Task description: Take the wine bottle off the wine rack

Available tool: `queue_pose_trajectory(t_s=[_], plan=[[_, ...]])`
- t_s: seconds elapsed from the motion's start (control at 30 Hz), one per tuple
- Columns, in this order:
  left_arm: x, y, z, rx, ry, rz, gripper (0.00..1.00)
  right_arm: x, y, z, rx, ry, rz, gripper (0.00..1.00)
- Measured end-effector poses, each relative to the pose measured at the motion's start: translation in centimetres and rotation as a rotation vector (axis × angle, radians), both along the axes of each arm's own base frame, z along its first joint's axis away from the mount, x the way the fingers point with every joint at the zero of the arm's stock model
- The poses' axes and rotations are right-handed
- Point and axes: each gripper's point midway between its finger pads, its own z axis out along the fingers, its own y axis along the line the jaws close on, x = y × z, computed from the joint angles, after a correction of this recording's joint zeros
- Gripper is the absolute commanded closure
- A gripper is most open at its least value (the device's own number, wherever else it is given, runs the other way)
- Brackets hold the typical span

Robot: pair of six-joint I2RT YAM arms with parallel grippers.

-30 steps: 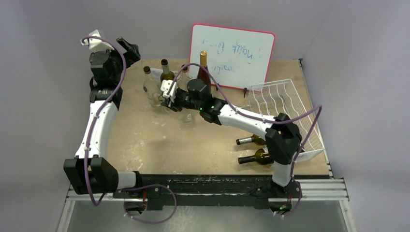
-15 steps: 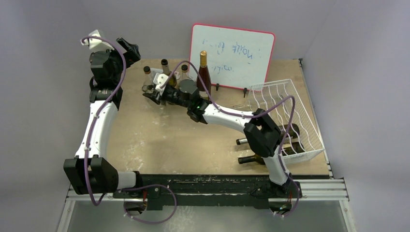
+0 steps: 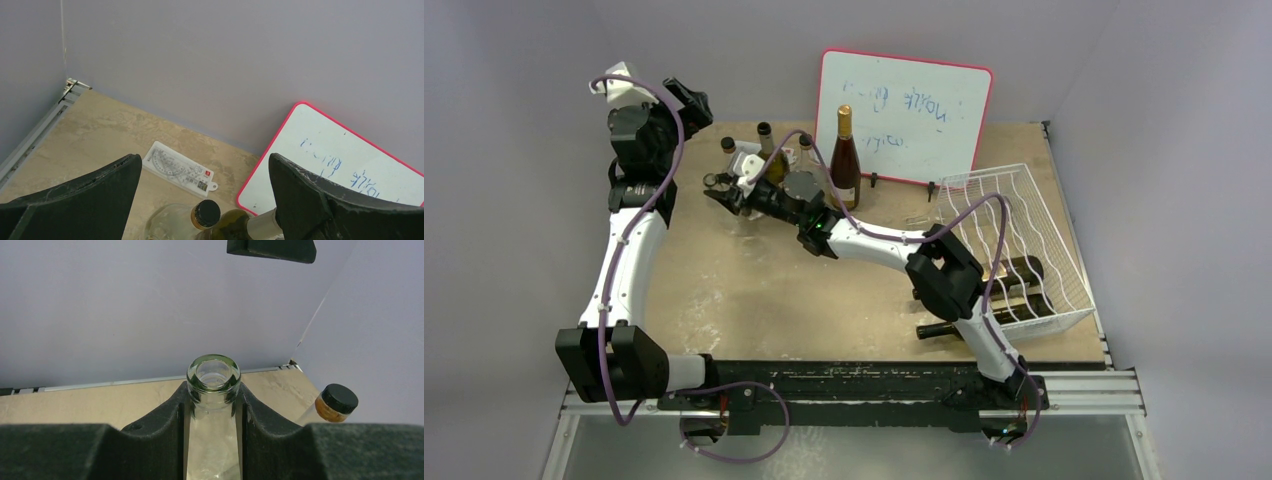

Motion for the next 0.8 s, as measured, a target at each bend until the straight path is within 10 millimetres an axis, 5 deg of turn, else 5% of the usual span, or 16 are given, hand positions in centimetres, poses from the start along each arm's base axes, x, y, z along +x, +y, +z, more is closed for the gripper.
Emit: queue_pose_trajectory(t_s=[0.8], plan=[[-0.1,0.9,-0.5,0.051,0.021,0.033,0.02,0.8,1.3,-3.7,-0.034,0.047,0.005,1.0]])
